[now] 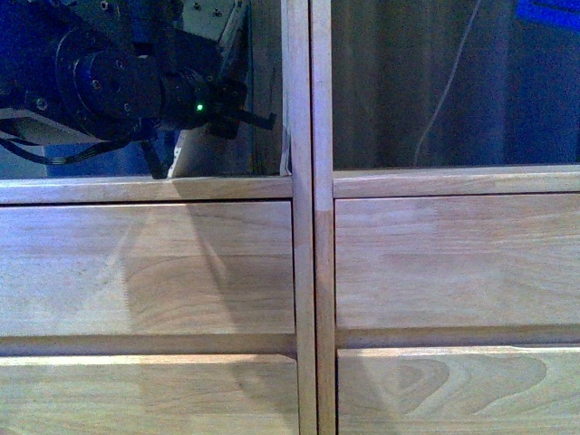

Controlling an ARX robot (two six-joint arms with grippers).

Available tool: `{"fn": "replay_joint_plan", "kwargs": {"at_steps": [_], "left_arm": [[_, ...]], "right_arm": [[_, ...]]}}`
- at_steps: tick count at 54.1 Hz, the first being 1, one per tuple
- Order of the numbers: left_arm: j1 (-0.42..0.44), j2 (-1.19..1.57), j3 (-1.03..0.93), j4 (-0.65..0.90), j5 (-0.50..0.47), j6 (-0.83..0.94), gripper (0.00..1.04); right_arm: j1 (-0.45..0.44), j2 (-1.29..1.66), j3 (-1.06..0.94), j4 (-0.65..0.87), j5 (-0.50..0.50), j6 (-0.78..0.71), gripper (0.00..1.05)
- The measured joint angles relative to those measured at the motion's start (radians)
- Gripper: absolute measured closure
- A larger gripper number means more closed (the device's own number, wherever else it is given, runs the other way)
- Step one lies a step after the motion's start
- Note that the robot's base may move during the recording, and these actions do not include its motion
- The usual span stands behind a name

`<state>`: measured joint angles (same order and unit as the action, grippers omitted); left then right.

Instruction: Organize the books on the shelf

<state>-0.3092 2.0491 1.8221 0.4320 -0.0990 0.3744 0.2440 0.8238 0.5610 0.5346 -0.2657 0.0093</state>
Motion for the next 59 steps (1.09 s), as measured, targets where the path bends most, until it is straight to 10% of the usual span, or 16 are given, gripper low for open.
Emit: {"fn": "replay_joint_plan", "kwargs": {"at_steps": [22,34,54,59], "left_arm": [[-0.018,-0.329,-0.414,0.106,-0.037,-0.16,0.06],[0.045,-0.707,-0.772,0.246,0.013,-0.198,0.07],[0.411,-1.674,-1.477,-0.14,0.636,-0.454,0.07],[0.354,-1.759,-1.441,-0.353,0.402,-0.423,0.18]], "right_arm": [[0.0,0.0,0.0,0.0,0.0,0.0,0.07],[0.0,0.0,0.0,0.0,0.0,0.0,0.07],[0.006,-0.002,0.002,-0.014,0.028,0.0,0.08],[0.044,-0.044,0.022,-0.237,0.327,-0.002,0.2]]}}
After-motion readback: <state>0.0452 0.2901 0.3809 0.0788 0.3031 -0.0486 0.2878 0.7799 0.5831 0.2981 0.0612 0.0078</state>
